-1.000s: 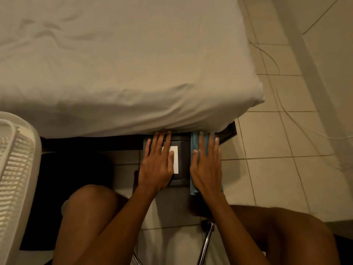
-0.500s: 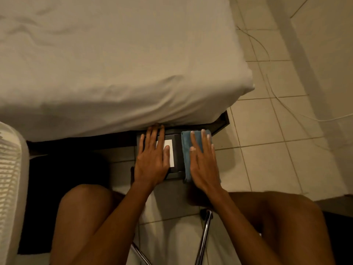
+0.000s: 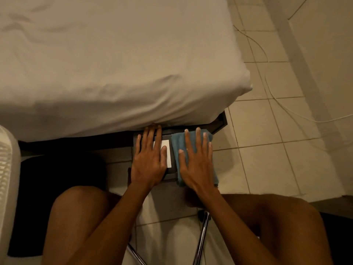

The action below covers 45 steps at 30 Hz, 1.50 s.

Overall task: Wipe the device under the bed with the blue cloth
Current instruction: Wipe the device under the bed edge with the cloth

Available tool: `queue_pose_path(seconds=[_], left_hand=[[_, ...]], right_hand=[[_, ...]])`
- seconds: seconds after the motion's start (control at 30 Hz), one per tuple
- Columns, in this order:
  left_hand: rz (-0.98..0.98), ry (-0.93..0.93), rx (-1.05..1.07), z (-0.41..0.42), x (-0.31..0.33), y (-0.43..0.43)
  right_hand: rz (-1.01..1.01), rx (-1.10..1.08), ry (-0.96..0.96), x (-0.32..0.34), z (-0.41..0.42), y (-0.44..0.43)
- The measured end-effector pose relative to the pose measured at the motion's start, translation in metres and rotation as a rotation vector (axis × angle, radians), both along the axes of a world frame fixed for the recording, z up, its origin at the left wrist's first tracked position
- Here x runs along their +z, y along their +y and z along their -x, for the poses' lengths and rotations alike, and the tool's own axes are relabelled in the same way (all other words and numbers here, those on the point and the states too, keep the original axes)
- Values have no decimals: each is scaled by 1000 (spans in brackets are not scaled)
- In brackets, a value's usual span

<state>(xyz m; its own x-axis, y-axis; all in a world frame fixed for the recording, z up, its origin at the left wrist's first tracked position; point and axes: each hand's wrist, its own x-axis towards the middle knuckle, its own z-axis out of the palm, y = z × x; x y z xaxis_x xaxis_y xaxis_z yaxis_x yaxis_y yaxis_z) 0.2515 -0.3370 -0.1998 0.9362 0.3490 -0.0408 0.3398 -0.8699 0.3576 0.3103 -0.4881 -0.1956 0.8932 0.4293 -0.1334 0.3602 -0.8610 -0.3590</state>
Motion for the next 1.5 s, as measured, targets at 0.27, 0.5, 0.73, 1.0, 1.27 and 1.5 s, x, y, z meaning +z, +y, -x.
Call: queue_pose_path(seconds=[0.27,0.5,0.73,1.0,1.27,1.5], left_hand=[[-16,-5,3,1,1,2],[-23,-19,8,1,1,3],[-26,-20,7,2,-1,0],[-23,-19,9,1,1,0],[-10,-25,20,-1,3,1],[-10,-31,24,-1,2,3]], right_hand=[[51,-96,-8,2,15,9],[44,-106,5,3,-2,10],[66,-98,12,0,-19,15],[29,-41,-12,1,-10,4],[2,37,-13,3,10,-7],[9,-13,-3,-6,6,11]])
